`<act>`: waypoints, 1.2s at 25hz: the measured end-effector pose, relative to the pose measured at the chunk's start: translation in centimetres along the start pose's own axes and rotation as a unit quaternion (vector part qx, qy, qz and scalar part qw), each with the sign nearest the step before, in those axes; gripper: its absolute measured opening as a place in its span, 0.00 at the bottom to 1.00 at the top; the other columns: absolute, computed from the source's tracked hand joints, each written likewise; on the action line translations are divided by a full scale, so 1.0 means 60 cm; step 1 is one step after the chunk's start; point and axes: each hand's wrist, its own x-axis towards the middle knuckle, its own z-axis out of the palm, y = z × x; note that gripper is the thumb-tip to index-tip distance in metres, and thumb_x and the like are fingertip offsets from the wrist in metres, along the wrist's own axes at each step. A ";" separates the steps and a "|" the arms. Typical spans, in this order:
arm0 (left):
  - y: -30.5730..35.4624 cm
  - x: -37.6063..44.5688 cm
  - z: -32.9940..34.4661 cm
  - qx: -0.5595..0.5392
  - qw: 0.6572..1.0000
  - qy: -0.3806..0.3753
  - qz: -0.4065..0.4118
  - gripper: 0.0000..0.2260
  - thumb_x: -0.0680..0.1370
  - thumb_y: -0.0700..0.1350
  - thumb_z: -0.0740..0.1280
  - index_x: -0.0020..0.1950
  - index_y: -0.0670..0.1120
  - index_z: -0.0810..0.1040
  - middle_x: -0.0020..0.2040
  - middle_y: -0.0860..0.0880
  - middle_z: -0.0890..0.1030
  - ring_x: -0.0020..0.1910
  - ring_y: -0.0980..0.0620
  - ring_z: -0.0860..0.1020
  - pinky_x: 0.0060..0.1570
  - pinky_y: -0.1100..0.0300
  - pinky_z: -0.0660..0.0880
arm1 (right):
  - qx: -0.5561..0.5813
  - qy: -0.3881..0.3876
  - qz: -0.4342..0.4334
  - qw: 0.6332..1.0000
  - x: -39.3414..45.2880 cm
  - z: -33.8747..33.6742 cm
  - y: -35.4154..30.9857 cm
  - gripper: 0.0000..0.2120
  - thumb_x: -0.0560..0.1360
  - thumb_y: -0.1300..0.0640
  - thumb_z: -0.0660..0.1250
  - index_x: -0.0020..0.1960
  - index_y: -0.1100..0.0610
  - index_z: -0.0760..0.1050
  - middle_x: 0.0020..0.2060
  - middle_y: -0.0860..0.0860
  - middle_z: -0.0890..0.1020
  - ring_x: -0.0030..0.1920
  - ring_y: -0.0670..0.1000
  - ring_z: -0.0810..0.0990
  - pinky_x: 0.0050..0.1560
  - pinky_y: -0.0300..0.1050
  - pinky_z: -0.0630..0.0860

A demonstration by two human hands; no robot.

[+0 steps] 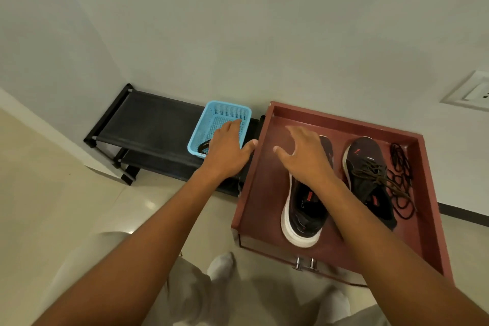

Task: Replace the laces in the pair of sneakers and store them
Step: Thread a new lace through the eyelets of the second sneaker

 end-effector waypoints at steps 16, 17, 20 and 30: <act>-0.221 0.018 -0.042 0.301 0.946 -0.076 -0.095 0.39 0.79 0.73 0.43 0.83 0.54 0.34 0.83 0.45 0.34 0.80 0.39 0.30 0.73 0.28 0.33 | -0.070 -0.114 -0.132 0.982 0.145 0.211 -0.154 0.27 0.80 0.46 0.68 0.74 0.57 0.69 0.67 0.54 0.76 0.69 0.57 0.73 0.71 0.56 0.69; -0.224 0.021 -0.040 0.305 0.944 -0.082 -0.099 0.39 0.79 0.73 0.43 0.83 0.54 0.34 0.83 0.45 0.34 0.80 0.39 0.30 0.73 0.28 0.33 | -0.069 -0.114 -0.135 0.982 0.150 0.222 -0.158 0.25 0.80 0.47 0.69 0.73 0.57 0.71 0.65 0.53 0.77 0.67 0.56 0.74 0.69 0.55 0.71; -0.231 0.026 -0.044 0.300 0.943 -0.084 -0.115 0.40 0.79 0.73 0.44 0.83 0.54 0.35 0.83 0.45 0.34 0.80 0.39 0.30 0.73 0.28 0.33 | -0.066 -0.119 -0.130 0.982 0.167 0.241 -0.170 0.22 0.80 0.50 0.69 0.71 0.57 0.74 0.63 0.55 0.80 0.64 0.57 0.77 0.65 0.54 0.73; -0.221 0.040 -0.049 0.279 0.943 -0.096 -0.151 0.42 0.80 0.71 0.56 0.84 0.52 0.39 0.83 0.43 0.37 0.80 0.38 0.32 0.73 0.28 0.32 | -0.098 -0.164 -0.039 0.981 0.215 0.305 -0.187 0.11 0.73 0.57 0.77 0.53 0.57 0.80 0.45 0.52 0.83 0.45 0.53 0.81 0.41 0.45 0.72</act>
